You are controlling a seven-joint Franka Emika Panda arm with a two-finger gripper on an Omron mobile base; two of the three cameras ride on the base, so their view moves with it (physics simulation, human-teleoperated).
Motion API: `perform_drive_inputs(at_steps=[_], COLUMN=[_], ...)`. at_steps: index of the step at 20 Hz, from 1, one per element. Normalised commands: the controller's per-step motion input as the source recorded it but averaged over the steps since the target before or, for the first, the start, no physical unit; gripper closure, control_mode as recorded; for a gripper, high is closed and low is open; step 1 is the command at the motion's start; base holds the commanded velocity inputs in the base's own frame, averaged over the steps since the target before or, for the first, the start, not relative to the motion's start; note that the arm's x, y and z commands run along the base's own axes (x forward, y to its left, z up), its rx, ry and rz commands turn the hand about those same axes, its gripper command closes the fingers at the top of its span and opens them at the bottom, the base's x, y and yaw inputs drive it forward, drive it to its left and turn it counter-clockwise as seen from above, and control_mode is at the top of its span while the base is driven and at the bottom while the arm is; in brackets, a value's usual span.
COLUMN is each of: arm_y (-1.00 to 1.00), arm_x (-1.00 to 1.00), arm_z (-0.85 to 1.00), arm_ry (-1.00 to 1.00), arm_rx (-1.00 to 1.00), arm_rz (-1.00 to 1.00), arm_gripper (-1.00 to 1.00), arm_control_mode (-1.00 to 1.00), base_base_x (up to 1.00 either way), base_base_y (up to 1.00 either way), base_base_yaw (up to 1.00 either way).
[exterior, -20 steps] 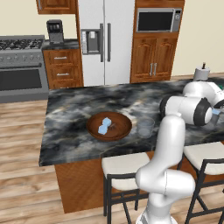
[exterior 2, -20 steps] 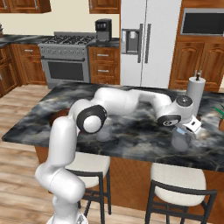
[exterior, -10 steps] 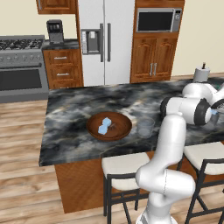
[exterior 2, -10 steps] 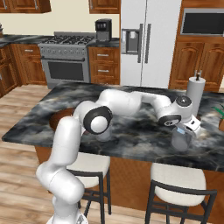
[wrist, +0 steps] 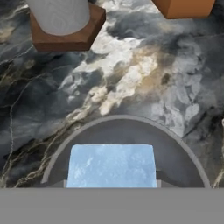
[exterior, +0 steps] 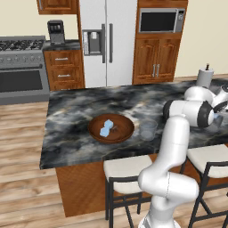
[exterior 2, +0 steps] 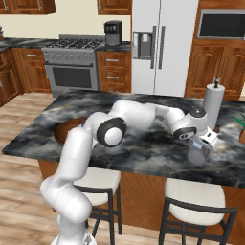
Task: There are four ice cubes in the ice bowl. Place two ice cubes in each glass of water.
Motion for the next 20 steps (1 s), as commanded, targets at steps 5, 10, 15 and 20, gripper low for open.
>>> perform_drive_inputs(at_steps=[5, 10, 15, 20], arm_y=[-0.07, -0.21, -0.28, -0.15], arm_x=[0.21, 0.34, 0.03, 0.0], arm_z=[-0.11, 0.0, 0.0, 0.0], arm_ry=[0.01, 0.0, 0.0, 0.01], arm_rx=[0.0, 0.0, 0.0, 0.0], arm_rz=[0.01, 0.01, 0.01, 0.02], arm_gripper=[1.0, 1.0, -1.0, -1.0], arm_control_mode=[-1.0, -1.0, -1.0, -1.0], base_base_x=[0.0, 0.0, 0.0, 0.0], base_base_y=[0.0, 0.0, 0.0, 0.0], base_base_yaw=[0.0, 0.0, 0.0, 0.0])
